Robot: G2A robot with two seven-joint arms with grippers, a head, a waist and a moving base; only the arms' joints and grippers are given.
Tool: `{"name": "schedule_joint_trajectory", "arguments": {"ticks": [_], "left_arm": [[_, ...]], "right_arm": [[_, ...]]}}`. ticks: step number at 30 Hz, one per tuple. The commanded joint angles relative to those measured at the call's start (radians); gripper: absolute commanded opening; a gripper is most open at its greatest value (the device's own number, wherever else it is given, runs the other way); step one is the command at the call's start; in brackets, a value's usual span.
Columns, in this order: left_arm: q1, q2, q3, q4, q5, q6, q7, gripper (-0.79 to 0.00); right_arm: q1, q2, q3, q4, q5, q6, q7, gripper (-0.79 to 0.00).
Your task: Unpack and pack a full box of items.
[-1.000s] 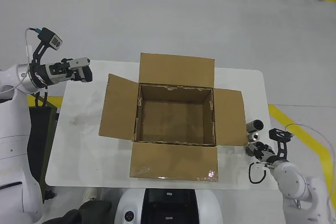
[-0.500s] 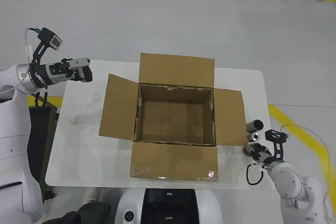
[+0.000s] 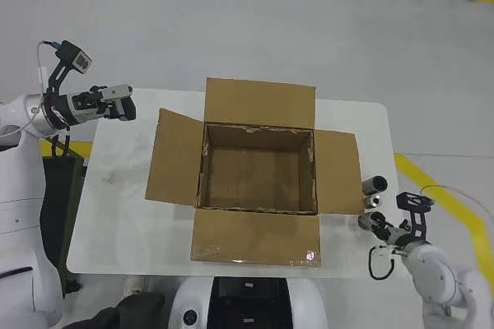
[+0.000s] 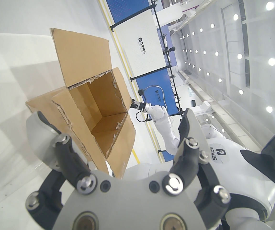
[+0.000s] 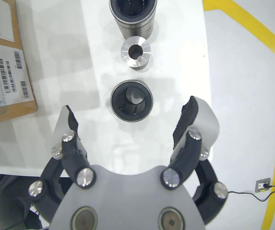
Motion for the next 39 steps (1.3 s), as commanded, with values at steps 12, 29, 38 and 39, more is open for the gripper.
{"name": "schedule_joint_trajectory", "arguments": {"ticks": [12, 29, 38, 39], "left_arm": [[0.0, 0.0, 0.0, 0.0, 0.0, 0.0, 0.0, 0.0], [0.0, 0.0, 0.0, 0.0, 0.0, 0.0, 0.0, 0.0], [0.0, 0.0, 0.0, 0.0, 0.0, 0.0, 0.0, 0.0], [0.0, 0.0, 0.0, 0.0, 0.0, 0.0, 0.0, 0.0]], "right_arm": [[0.005, 0.006, 0.016, 0.029, 0.023, -0.029, 0.017, 0.0], [0.079, 0.013, -0.019, 0.118, 0.017, -0.039, 0.045, 0.0], [0.124, 0.017, -0.042, 0.156, 0.002, -0.039, 0.056, 0.0], [0.126, 0.017, -0.044, 0.16, 0.002, -0.038, 0.056, 0.0]]}}
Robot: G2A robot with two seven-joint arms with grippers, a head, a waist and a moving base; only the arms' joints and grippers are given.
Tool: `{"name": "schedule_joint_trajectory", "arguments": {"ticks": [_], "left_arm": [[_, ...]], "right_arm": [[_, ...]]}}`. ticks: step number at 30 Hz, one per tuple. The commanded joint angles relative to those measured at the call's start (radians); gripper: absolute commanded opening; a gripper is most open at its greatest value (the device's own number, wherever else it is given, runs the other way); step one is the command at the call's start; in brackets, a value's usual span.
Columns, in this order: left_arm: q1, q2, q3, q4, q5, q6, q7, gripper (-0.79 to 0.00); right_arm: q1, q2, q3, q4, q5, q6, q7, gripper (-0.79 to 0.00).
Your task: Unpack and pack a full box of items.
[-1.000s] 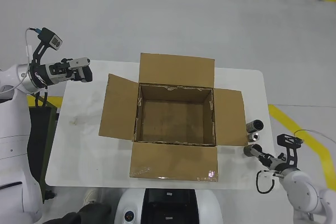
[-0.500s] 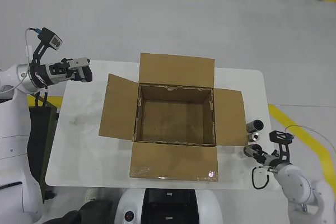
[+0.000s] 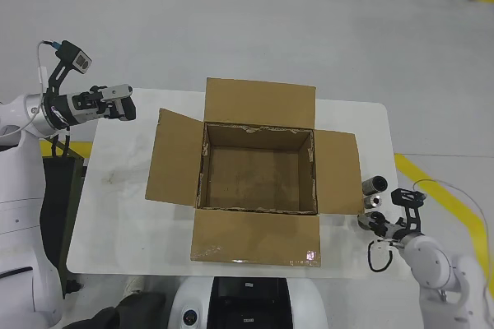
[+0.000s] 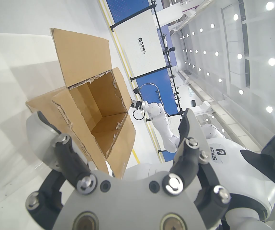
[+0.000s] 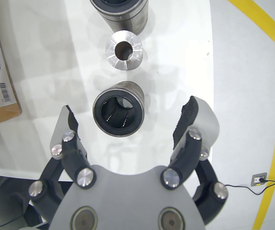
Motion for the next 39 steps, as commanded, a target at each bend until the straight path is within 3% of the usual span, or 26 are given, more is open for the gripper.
{"name": "schedule_joint_trajectory", "arguments": {"ticks": [1, 2, 5, 9, 14, 25, 27, 31, 39], "left_arm": [[0.0, 0.0, 0.0, 0.0, 0.0, 0.0, 0.0, 0.0], [0.0, 0.0, 0.0, 0.0, 0.0, 0.0, 0.0, 0.0], [0.0, 0.0, 0.0, 0.0, 0.0, 0.0, 0.0, 0.0], [0.0, 0.0, 0.0, 0.0, 0.0, 0.0, 0.0, 0.0], [0.0, 0.0, 0.0, 0.0, 0.0, 0.0, 0.0, 0.0], [0.0, 0.0, 0.0, 0.0, 0.0, 0.0, 0.0, 0.0], [0.0, 0.0, 0.0, 0.0, 0.0, 0.0, 0.0, 0.0], [0.0, 0.0, 0.0, 0.0, 0.0, 0.0, 0.0, 0.0], [0.0, 0.0, 0.0, 0.0, 0.0, 0.0, 0.0, 0.0]], "right_arm": [[0.003, 0.0, -0.004, 0.006, -0.001, 0.001, -0.001, 0.0], [0.005, 0.001, -0.006, 0.009, 0.0, 0.002, -0.001, -0.006], [0.009, 0.001, -0.013, 0.018, 0.001, 0.002, -0.003, -0.126], [0.018, 0.003, -0.016, 0.03, 0.003, 0.001, -0.004, -0.172], [0.029, 0.005, -0.018, 0.038, 0.006, -0.002, 0.003, -0.323], [0.044, 0.011, -0.037, 0.03, -0.004, -0.022, 0.024, -0.453], [0.038, 0.012, -0.037, 0.014, -0.006, -0.018, 0.03, -0.52], [0.019, 0.014, -0.023, -0.026, -0.003, -0.01, 0.033, -0.767], [-0.029, 0.018, 0.007, -0.127, 0.01, -0.003, 0.05, -0.785]]}}
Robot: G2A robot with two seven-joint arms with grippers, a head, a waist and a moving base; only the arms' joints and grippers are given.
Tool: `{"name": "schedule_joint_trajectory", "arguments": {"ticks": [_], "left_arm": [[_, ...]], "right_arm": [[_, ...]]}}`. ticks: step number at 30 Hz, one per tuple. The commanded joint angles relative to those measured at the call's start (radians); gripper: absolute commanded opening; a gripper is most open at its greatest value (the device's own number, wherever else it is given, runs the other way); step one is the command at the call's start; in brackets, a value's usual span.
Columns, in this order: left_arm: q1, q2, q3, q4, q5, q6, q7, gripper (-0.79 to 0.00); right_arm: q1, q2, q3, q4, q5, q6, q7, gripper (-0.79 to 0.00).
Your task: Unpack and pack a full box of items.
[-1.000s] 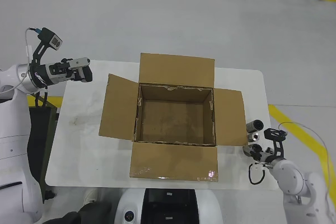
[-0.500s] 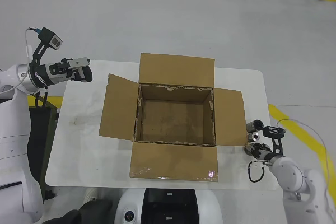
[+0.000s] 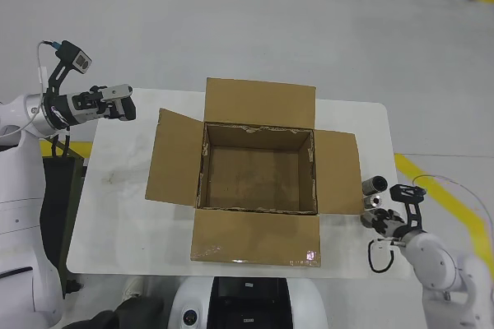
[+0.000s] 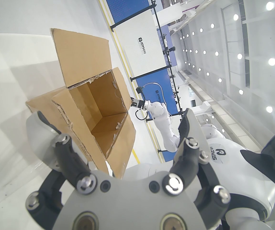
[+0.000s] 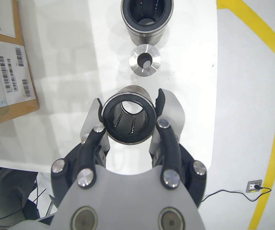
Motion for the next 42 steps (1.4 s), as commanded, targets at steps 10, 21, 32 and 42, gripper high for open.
{"name": "schedule_joint_trajectory", "arguments": {"ticks": [10, 21, 32, 42], "left_arm": [[0.0, 0.0, 0.0, 0.0, 0.0, 0.0, 0.0, 0.0], [0.0, 0.0, 0.0, 0.0, 0.0, 0.0, 0.0, 0.0], [0.0, 0.0, 0.0, 0.0, 0.0, 0.0, 0.0, 0.0], [0.0, 0.0, 0.0, 0.0, 0.0, 0.0, 0.0, 0.0]], "right_arm": [[-0.028, 0.006, 0.051, -0.129, -0.024, 0.033, 0.029, -0.785], [0.073, 0.014, 0.046, -0.182, -0.028, 0.047, 0.076, -0.785], [0.259, 0.014, -0.105, -0.189, -0.1, 0.071, 0.069, -0.785], [0.488, 0.001, -0.351, -0.132, -0.135, 0.041, 0.097, -0.785]]}}
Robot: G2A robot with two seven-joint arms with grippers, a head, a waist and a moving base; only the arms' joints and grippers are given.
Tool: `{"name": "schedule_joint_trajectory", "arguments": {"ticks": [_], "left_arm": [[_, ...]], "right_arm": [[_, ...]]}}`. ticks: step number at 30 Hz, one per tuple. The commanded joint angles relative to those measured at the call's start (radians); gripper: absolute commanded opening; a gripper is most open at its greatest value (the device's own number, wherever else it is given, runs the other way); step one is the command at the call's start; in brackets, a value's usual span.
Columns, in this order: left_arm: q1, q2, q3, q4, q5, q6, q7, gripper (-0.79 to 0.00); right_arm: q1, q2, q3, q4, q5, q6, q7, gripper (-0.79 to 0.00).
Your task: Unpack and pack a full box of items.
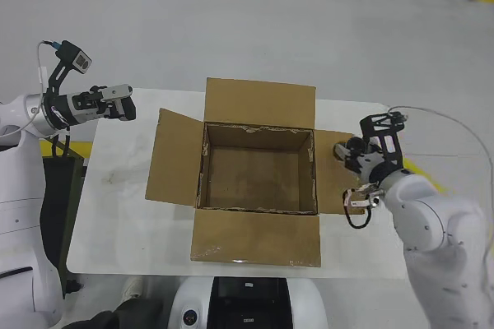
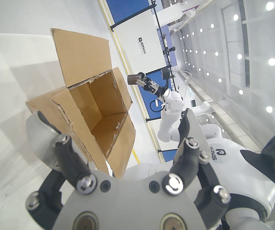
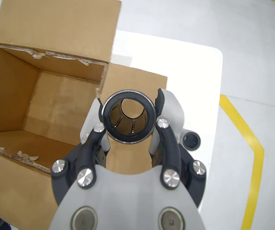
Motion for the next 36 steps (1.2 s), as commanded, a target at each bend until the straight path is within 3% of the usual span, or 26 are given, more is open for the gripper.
{"name": "schedule_joint_trajectory", "arguments": {"ticks": [1, 19, 36], "left_arm": [[0.0, 0.0, 0.0, 0.0, 0.0, 0.0, 0.0, 0.0], [0.0, 0.0, 0.0, 0.0, 0.0, 0.0, 0.0, 0.0], [0.0, 0.0, 0.0, 0.0, 0.0, 0.0, 0.0, 0.0]], "right_arm": [[0.042, -0.005, -0.052, 0.021, 0.003, 0.002, -0.001, -0.785], [0.308, -0.074, -0.431, 0.276, 0.074, 0.032, -0.042, -0.785], [0.515, -0.177, -0.665, 0.648, 0.213, 0.033, -0.153, -0.785]]}}
